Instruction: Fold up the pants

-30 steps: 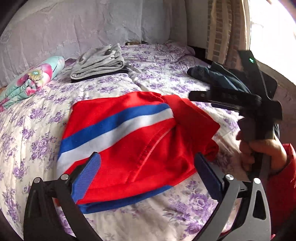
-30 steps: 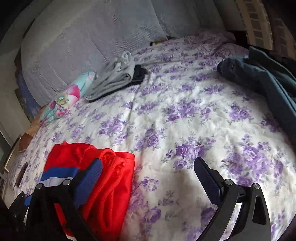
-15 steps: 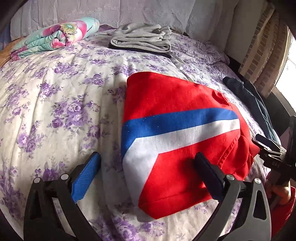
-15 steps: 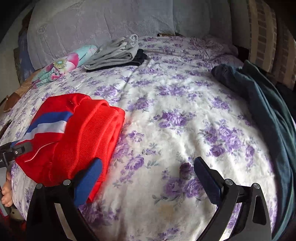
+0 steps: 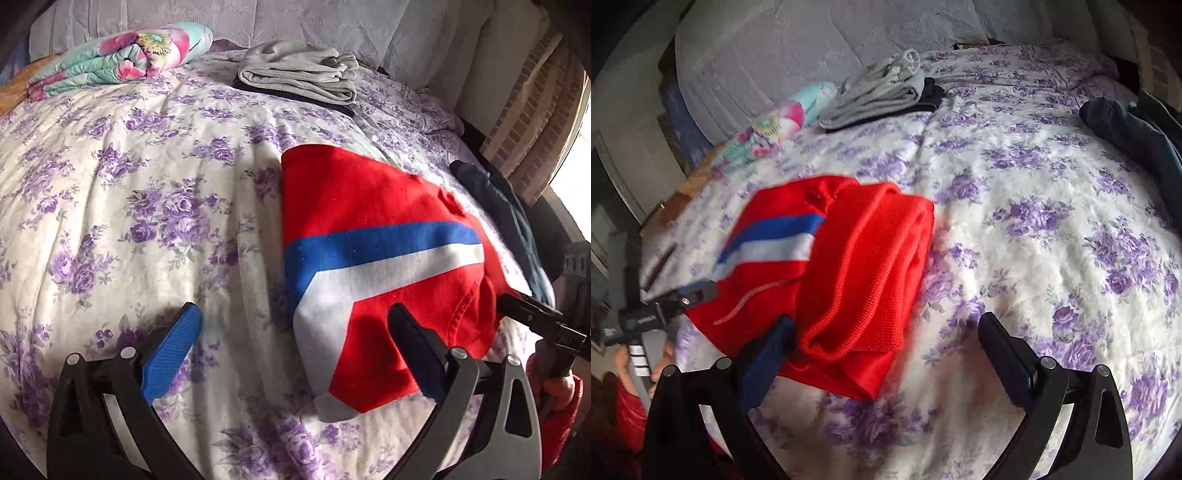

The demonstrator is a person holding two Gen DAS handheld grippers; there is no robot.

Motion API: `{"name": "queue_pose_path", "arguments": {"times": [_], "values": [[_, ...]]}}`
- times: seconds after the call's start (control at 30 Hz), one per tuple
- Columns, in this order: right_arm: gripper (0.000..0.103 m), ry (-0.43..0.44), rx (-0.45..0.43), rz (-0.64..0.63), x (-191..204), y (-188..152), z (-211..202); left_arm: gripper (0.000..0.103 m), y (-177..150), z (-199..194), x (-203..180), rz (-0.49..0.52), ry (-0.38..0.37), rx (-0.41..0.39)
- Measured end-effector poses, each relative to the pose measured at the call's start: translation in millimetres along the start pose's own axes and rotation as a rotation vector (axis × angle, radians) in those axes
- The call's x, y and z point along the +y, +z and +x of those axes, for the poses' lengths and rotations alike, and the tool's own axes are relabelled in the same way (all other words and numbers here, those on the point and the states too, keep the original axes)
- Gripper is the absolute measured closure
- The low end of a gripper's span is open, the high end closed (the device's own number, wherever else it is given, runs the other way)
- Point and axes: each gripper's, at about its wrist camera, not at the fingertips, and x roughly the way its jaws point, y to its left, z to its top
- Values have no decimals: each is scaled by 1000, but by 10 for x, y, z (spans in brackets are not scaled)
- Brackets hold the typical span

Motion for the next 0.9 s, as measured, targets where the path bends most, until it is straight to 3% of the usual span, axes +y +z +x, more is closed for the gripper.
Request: {"name": "queue_pose_path", "arguments": {"times": [0.1, 0.2, 0.3, 0.4, 0.57, 0.6, 0.67, 0.77, 0.83, 0.9], "values": [[4, 238, -3, 172, -197, 149, -93, 5, 147, -2, 109, -85, -177, 32], [4, 309, 58, 251, -321, 291, 87, 5, 207, 164, 124, -137, -292, 116], [4, 315, 136, 293, -405, 318, 402, 5, 159, 248, 54, -76, -265, 112], [3, 337, 128, 290, -377, 399, 495, 5, 114, 264, -49, -1, -234, 108], [5, 349, 115, 254, -276, 524, 685, 5, 126, 280, -93, -15, -241, 102], [8, 341, 103, 246, -269, 526, 678, 5, 121, 272, -88, -23, -251, 95], [28, 323, 82, 244, -260, 510, 696, 5, 101, 254, -96, -29, -261, 82], [41, 344, 39, 243, -302, 459, 677, 7, 95, 232, -73, -51, -284, 66], [45, 368, 19, 248, -335, 425, 649, 11, 93, 208, -18, -77, -311, 59], [47, 378, 5, 253, -356, 411, 637, 23, 81, 188, 71, -114, -334, 47]]}}
